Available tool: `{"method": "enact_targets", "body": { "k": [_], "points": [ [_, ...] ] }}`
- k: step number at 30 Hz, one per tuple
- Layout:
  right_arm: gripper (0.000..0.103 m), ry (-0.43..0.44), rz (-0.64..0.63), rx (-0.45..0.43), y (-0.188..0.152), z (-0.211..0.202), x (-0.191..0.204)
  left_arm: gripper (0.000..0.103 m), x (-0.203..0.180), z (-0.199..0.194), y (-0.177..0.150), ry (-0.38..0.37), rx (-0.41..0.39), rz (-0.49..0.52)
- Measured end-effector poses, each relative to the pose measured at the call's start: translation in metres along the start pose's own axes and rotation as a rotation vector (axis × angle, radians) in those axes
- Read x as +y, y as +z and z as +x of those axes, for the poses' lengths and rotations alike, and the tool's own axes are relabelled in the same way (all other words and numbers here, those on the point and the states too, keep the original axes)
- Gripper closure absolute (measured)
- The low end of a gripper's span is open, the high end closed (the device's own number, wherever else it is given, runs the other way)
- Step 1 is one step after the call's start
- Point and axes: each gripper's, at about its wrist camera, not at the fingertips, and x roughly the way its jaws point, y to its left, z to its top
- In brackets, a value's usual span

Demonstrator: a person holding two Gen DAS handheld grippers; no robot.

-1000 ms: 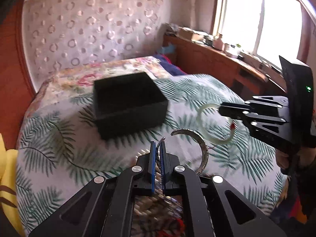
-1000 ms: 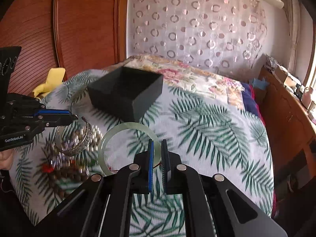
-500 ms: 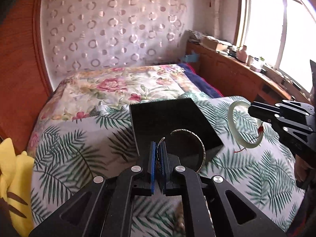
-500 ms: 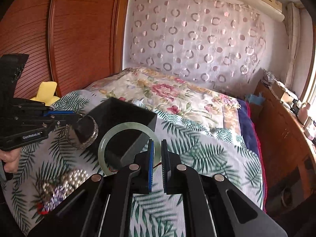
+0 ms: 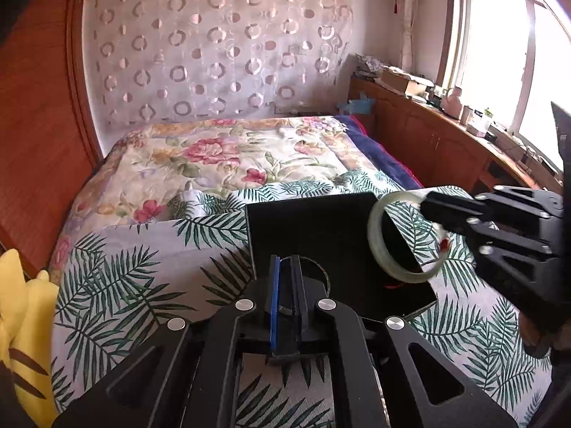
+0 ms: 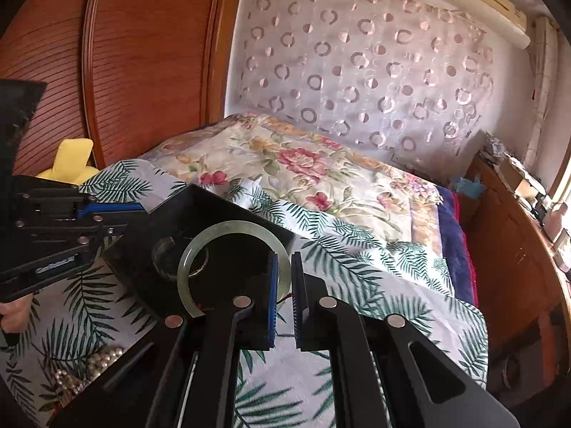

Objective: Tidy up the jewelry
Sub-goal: 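Carry both bangles into the black box and open both grippers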

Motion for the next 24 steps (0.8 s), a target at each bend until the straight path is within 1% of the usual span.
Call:
{"method": "enact_targets", "body": {
  "k": [1, 3, 4, 5, 7, 9, 11, 12, 13, 14, 15, 17, 20, 22, 24],
  "points": [
    [0.095, 0.002, -0.005, 0.004, 0.001, 0.004, 0.001, 0.096, 0.001, -0.002, -0.001, 0.001, -0.003, -0.003],
    [0.095, 0.002, -0.017, 0.009, 0.001, 0.009, 0.004, 0.084, 0.004, -0.007, -0.005, 0.007, -0.007, -0.009],
    [0.095, 0.000, -0.025, 0.012, 0.001, 0.011, 0.005, 0.074, 0.006, -0.010, -0.008, 0.013, -0.011, -0.011],
    [0.095, 0.001, -0.034, 0.018, 0.003, 0.015, 0.008, 0.069, 0.009, -0.014, -0.012, 0.017, -0.019, -0.014],
    [0.095, 0.006, -0.047, 0.026, 0.005, 0.021, 0.014, 0.065, 0.014, -0.020, -0.017, 0.025, -0.025, -0.021],
    [0.095, 0.005, -0.072, 0.035, 0.005, 0.026, 0.022, 0.058, 0.018, -0.026, -0.024, 0.040, -0.033, -0.024],
    [0.095, 0.000, -0.093, 0.041, 0.007, 0.029, 0.028, 0.047, 0.021, -0.032, -0.031, 0.053, -0.046, -0.021],
    [0.095, -0.004, -0.106, 0.049, 0.007, 0.032, 0.032, 0.044, 0.022, -0.036, -0.034, 0.059, -0.050, -0.018],
    [0.095, -0.006, -0.113, 0.057, 0.007, 0.034, 0.033, 0.037, 0.022, -0.038, -0.038, 0.065, -0.051, -0.015],
    [0.095, -0.005, -0.120, 0.066, 0.007, 0.036, 0.035, 0.033, 0.023, -0.041, -0.040, 0.066, -0.053, -0.012],
    [0.095, -0.004, -0.125, 0.072, 0.007, 0.038, 0.036, 0.032, 0.023, -0.044, -0.044, 0.064, -0.058, -0.010],
    [0.095, -0.005, -0.142, 0.089, 0.006, 0.041, 0.039, 0.023, 0.025, -0.047, -0.048, 0.069, -0.062, -0.016],
    [0.094, 0.003, -0.149, 0.105, 0.006, 0.044, 0.041, 0.015, 0.025, -0.053, -0.054, 0.058, -0.075, -0.024],
    [0.094, 0.010, -0.141, 0.108, 0.006, 0.044, 0.041, 0.012, 0.025, -0.055, -0.060, 0.055, -0.073, -0.025],
    [0.094, 0.023, -0.130, 0.103, 0.006, 0.042, 0.040, 0.012, 0.025, -0.056, -0.062, 0.047, -0.069, -0.023]
  ]
}}
